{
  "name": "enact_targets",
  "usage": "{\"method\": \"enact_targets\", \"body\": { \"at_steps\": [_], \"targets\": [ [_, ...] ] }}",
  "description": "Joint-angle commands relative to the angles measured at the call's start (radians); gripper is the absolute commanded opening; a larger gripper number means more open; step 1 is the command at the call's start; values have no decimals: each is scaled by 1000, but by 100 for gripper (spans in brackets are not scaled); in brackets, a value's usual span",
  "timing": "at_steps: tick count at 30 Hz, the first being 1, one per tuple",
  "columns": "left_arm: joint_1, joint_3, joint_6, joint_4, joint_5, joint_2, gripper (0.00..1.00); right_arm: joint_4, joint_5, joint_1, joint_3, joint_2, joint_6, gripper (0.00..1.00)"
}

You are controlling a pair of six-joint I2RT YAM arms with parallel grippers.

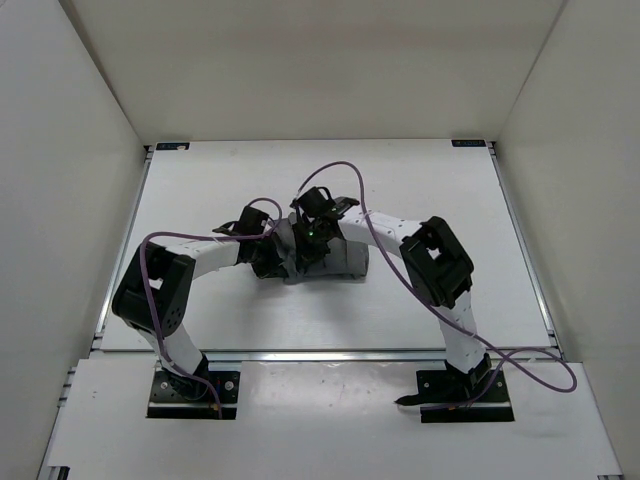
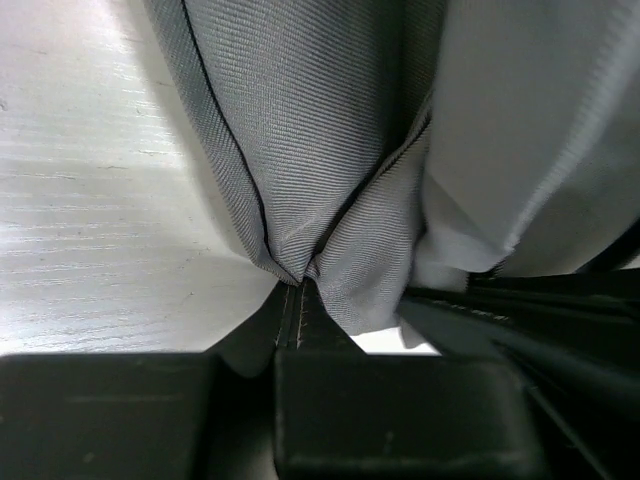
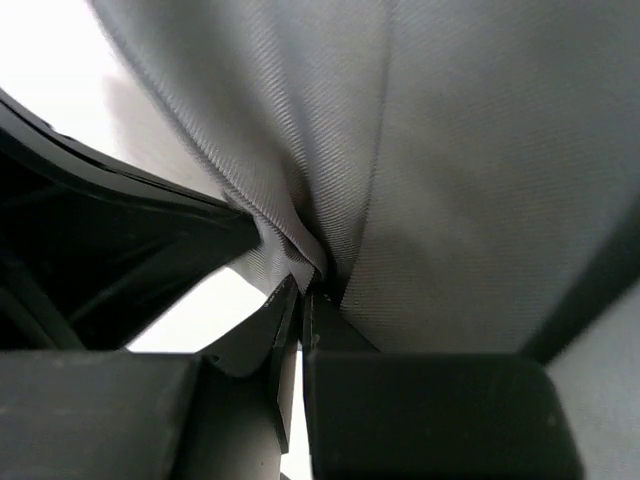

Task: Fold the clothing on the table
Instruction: Fold the skirt

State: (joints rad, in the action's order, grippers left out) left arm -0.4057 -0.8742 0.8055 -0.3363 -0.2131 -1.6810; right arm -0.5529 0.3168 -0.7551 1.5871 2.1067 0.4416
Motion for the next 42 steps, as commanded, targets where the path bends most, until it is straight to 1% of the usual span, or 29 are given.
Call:
{"method": "enact_targets", "body": {
  "at_steps": [1,3,5,6,8,10,12,14,16,17,19,22,25,27,29,33,36,37,38,40,42],
  "targets": [
    [13,20,-34,-20,-9,32,0,5,53,-29,73,13,16,0],
    [13,29,-38,-10,-38,38,4,-27,68,-33,105,44,8,0],
    [34,27,-51,-44,-51,61,21,-120,10,-42,181,85,3,0],
    [42,32,-48,-38,-58,84,34,-169,-71,-47,218,91,0,0],
    [85,47,-32,-43,-91,134,47,-227,-163,-49,244,102,9,0],
    [137,69,-8,-18,-127,203,48,-275,-209,-37,254,116,38,0],
    [183,95,24,-18,-129,308,47,-312,-260,-36,235,119,75,0],
    [247,106,52,-23,-93,392,47,-326,-295,-44,221,124,100,0],
    [277,90,58,-49,-52,487,47,-407,-411,-56,234,142,123,0],
    [298,87,64,-47,-31,503,47,-436,-468,-58,241,154,156,0],
    [311,74,64,-64,-40,530,45,-539,-557,-58,290,186,199,0],
    [324,57,54,-92,-71,531,46,-579,-600,-59,323,181,207,0],
    [356,52,55,-102,-80,553,45,-545,-611,-88,326,112,194,0],
    [383,43,54,-107,-94,572,46,-483,-587,-105,307,49,177,0],
    [398,14,46,-136,-92,581,46,-392,-503,-110,263,-16,148,0],
    [404,-25,47,-156,-81,603,46,-265,-415,-128,199,-42,108,0],
    [406,-26,41,-161,-81,612,46,-249,-329,-141,206,6,71,0],
    [404,-26,43,-164,-81,612,46,-231,-268,-147,212,37,46,0],
    [430,-23,41,-161,-83,612,46,-231,-257,-150,227,64,36,0],
    [433,-14,37,-156,-88,612,46,-272,-236,-156,281,132,32,0],
    [426,-6,35,-161,-82,604,46,-320,-252,-159,358,179,26,0]
  ]
}}
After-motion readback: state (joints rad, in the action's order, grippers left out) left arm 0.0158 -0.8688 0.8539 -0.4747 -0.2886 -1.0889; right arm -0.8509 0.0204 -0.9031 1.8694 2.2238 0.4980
